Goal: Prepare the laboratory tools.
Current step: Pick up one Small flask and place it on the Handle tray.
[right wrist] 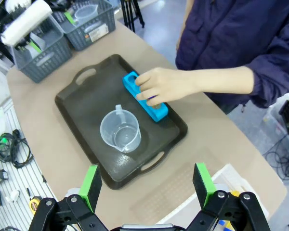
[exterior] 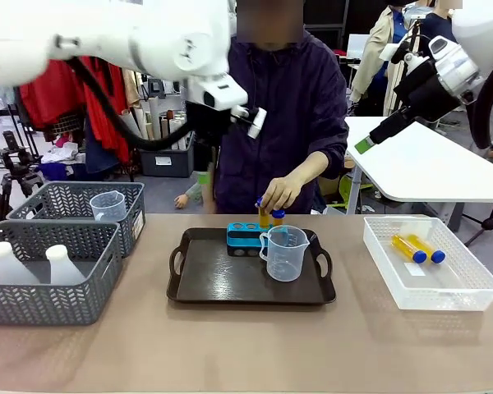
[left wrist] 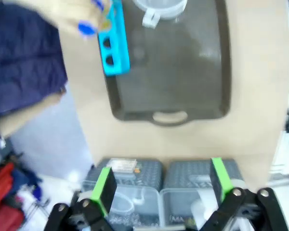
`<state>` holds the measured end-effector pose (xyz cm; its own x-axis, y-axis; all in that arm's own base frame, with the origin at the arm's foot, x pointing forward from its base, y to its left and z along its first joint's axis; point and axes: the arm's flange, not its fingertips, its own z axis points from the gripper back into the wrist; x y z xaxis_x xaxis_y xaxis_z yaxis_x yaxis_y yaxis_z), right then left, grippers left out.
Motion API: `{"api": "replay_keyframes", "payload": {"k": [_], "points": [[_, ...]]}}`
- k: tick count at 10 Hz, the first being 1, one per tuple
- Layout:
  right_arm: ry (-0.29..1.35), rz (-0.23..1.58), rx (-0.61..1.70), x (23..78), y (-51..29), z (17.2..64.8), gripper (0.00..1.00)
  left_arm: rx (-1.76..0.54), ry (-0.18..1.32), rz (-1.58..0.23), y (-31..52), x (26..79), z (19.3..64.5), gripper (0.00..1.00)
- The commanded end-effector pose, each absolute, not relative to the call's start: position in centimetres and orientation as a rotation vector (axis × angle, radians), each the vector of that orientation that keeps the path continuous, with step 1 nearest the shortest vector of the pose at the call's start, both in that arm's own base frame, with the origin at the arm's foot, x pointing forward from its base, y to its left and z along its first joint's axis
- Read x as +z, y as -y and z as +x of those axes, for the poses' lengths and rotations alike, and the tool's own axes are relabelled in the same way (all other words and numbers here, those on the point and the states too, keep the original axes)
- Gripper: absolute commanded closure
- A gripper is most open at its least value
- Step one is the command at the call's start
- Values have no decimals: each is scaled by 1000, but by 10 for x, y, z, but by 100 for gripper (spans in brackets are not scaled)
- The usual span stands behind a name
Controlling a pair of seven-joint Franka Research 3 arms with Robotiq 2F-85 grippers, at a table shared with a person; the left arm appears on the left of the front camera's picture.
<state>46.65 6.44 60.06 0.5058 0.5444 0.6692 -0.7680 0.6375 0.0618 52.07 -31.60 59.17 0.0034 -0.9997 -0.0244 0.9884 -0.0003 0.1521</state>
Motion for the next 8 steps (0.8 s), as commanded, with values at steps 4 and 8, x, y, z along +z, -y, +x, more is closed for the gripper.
{"api": "replay_keyframes", "payload": {"k": [4,8], "points": [[666,394,819,602,-63,467,0,-947,46,48,214,592,473,0],[666,394,819,602,-63,467,0,-832,14,70,187,593,480,0]]}}
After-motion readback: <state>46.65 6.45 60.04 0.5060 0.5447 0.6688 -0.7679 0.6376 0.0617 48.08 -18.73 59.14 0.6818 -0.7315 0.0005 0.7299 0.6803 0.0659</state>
